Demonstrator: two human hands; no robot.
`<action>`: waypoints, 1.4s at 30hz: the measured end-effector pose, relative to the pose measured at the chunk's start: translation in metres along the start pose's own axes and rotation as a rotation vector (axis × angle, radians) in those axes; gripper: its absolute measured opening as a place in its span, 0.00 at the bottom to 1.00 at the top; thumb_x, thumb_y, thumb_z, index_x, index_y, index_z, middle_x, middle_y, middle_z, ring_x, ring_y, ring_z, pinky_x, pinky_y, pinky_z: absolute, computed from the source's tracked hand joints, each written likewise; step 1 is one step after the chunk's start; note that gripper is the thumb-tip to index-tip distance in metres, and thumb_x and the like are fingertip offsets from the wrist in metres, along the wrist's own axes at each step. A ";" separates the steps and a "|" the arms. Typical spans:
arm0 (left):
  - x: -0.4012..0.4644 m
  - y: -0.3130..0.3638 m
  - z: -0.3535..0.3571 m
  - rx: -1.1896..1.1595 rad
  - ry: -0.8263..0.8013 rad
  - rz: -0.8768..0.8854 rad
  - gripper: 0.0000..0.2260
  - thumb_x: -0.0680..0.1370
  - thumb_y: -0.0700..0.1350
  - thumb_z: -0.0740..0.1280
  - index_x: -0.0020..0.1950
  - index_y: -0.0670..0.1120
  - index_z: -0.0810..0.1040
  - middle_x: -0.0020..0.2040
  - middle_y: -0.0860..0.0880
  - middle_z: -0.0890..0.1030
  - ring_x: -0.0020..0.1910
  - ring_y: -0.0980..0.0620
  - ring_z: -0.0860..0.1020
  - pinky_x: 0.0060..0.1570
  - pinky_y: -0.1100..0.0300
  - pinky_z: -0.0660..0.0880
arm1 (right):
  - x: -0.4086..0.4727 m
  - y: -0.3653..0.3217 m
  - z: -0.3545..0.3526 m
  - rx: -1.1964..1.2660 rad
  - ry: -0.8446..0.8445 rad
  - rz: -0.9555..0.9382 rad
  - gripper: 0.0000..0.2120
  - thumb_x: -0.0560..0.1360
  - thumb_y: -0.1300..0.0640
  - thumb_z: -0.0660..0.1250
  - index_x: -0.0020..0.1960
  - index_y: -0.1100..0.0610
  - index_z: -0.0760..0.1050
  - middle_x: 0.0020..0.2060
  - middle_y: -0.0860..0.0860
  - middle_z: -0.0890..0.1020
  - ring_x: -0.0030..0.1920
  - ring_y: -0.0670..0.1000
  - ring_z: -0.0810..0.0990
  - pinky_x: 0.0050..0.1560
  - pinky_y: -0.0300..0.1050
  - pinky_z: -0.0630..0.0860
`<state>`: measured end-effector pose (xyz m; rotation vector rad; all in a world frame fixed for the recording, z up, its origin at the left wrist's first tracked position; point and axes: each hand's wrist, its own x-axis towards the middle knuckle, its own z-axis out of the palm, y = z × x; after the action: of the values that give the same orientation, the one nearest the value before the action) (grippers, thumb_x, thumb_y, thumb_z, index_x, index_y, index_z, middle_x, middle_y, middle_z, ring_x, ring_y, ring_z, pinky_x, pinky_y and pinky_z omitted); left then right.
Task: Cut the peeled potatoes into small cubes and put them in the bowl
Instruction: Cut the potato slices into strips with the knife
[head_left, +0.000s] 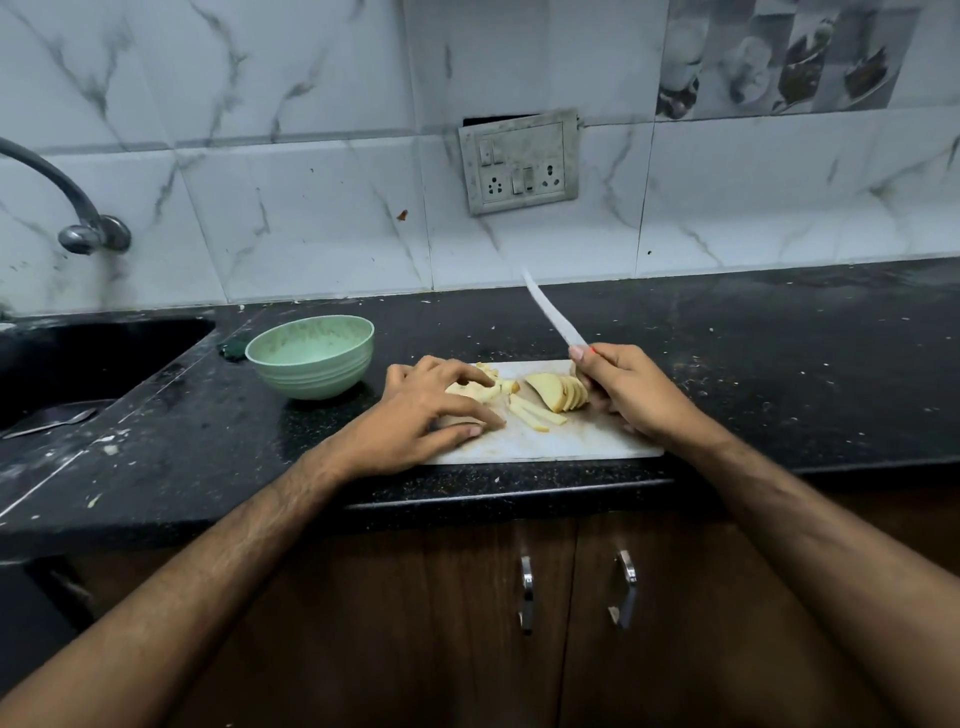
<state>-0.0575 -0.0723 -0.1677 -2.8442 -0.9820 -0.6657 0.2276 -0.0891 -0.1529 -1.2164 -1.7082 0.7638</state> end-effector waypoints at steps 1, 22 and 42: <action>0.004 -0.001 0.000 0.010 -0.008 0.019 0.12 0.82 0.59 0.61 0.62 0.66 0.80 0.69 0.64 0.69 0.68 0.58 0.64 0.59 0.51 0.59 | 0.002 0.001 0.001 0.041 0.009 0.004 0.20 0.82 0.45 0.60 0.37 0.56 0.69 0.23 0.48 0.68 0.24 0.49 0.62 0.21 0.36 0.58; 0.037 -0.023 0.017 0.135 0.047 -0.162 0.24 0.78 0.69 0.60 0.73 0.65 0.67 0.71 0.61 0.65 0.69 0.56 0.60 0.59 0.51 0.56 | 0.004 0.002 0.001 0.073 -0.076 0.003 0.19 0.83 0.49 0.59 0.39 0.60 0.68 0.21 0.47 0.66 0.19 0.43 0.61 0.19 0.35 0.58; 0.050 0.009 0.008 0.139 -0.065 0.054 0.10 0.79 0.62 0.64 0.54 0.58 0.75 0.52 0.60 0.70 0.53 0.57 0.65 0.51 0.54 0.58 | 0.003 0.002 0.004 0.071 -0.062 -0.032 0.19 0.83 0.51 0.59 0.38 0.61 0.69 0.22 0.51 0.66 0.19 0.43 0.62 0.20 0.34 0.59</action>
<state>-0.0135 -0.0490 -0.1533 -2.7745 -0.9184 -0.4832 0.2246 -0.0856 -0.1551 -1.1253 -1.7321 0.8439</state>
